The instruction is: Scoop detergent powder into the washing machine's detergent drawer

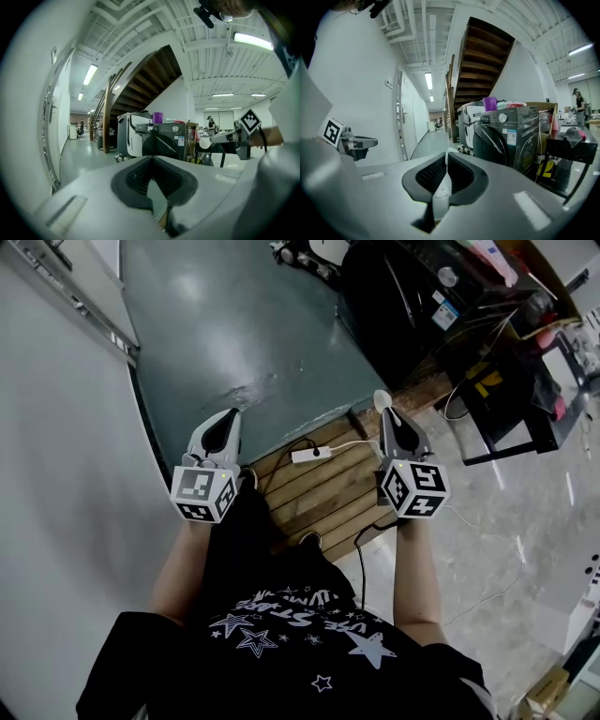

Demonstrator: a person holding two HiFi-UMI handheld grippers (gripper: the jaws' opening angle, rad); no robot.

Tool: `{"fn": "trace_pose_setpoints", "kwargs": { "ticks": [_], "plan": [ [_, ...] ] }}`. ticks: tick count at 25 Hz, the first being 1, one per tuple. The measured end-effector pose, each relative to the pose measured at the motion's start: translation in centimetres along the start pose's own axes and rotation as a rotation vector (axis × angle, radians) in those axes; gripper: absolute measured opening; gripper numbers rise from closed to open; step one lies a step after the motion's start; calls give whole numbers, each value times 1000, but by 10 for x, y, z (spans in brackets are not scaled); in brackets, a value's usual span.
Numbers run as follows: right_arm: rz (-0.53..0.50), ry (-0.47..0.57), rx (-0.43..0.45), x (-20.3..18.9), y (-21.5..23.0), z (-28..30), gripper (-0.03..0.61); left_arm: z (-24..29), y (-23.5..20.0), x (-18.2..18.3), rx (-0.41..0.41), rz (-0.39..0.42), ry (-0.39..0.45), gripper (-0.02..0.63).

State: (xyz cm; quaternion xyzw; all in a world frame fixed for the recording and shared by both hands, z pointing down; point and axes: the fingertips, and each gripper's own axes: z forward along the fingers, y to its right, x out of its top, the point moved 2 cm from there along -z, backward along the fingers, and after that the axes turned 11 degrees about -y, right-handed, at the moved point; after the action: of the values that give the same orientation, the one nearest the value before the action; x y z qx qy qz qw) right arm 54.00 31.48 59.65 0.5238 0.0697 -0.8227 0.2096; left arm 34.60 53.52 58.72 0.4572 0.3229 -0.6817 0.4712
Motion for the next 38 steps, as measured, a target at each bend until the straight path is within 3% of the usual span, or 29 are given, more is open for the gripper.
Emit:
{"fn": "trace_pose_setpoints", "kwargs": {
  "ticks": [7, 13, 17, 20, 25, 31, 38],
  "plan": [
    [-10, -34, -85, 43, 1, 93, 35, 92, -78, 13, -87, -15, 2, 2],
    [134, -50, -181, 136, -14, 167, 35, 154, -172, 97, -200, -7, -12, 2],
    [111, -44, -206, 189, -30, 197, 35, 172, -213, 140, -236, 39, 4, 2],
    [110, -50, -217, 208, -33, 217, 35, 190, -239, 149, -238, 28, -13, 2],
    [146, -39, -254, 223, -15, 242, 35, 232, -260, 153, -259, 10, -49, 2],
    [186, -28, -275, 255, 26, 287, 35, 297, -266, 185, -298, 32, -75, 2],
    [230, 14, -310, 331, 109, 351, 35, 408, -270, 257, -364, 86, -105, 2]
  ]
}}
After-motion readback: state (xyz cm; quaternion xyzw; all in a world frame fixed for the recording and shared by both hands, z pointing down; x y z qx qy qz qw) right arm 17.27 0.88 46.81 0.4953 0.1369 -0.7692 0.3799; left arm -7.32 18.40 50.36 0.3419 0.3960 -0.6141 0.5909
